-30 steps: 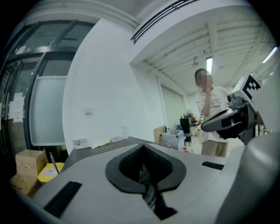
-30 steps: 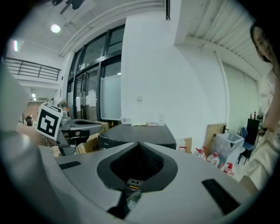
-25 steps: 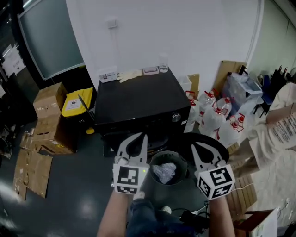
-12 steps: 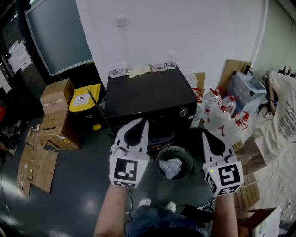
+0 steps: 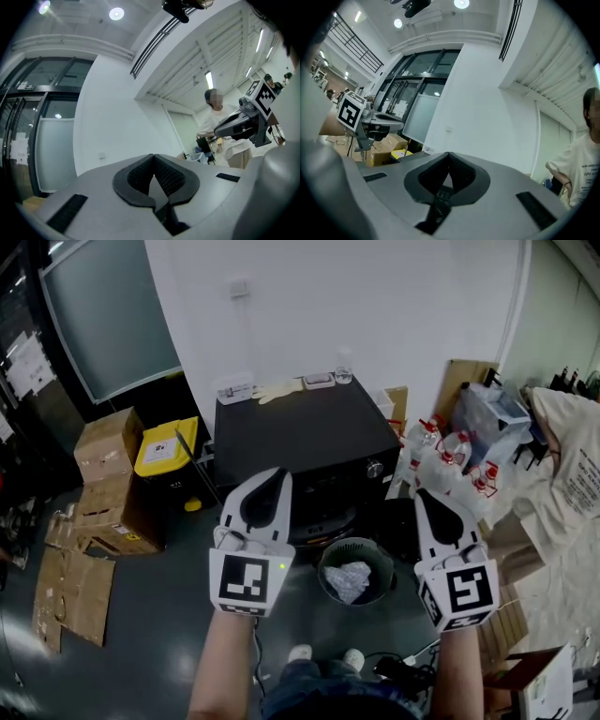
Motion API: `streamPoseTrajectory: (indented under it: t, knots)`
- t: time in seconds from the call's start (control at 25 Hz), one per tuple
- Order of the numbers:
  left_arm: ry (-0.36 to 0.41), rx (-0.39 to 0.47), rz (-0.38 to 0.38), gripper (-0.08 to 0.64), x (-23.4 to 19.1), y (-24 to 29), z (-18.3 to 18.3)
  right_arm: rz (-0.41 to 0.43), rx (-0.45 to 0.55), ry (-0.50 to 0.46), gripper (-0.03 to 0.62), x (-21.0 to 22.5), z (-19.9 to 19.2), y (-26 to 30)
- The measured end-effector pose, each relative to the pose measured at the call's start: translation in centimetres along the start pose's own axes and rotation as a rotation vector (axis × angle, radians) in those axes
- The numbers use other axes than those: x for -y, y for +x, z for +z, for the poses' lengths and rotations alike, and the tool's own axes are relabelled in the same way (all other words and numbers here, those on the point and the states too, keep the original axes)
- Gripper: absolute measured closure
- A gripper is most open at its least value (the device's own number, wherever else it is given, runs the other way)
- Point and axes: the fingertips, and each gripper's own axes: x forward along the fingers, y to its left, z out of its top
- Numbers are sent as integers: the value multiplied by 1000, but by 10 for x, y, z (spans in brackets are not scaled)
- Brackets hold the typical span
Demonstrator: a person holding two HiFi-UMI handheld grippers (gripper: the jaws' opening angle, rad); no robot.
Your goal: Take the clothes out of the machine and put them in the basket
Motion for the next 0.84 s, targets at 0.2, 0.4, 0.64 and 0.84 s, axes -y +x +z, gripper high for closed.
streamPoseTrajectory:
  t: [0.2,0.4,0.64,0.84]
  knots:
    - [-2,5,-2,557,-5,-4,-2,-18,3,-8,591,-5,4,-1]
    - [3,8,2,557,-16,-5,-1,-38,4,-2,591,-6,6,1]
    - [20,11,22,557,-25,-4,3,-52,9,-25,591,-1,10,3]
    - [18,12,25,557,-31,-3,3,-67,2,-37,591,6,12,2]
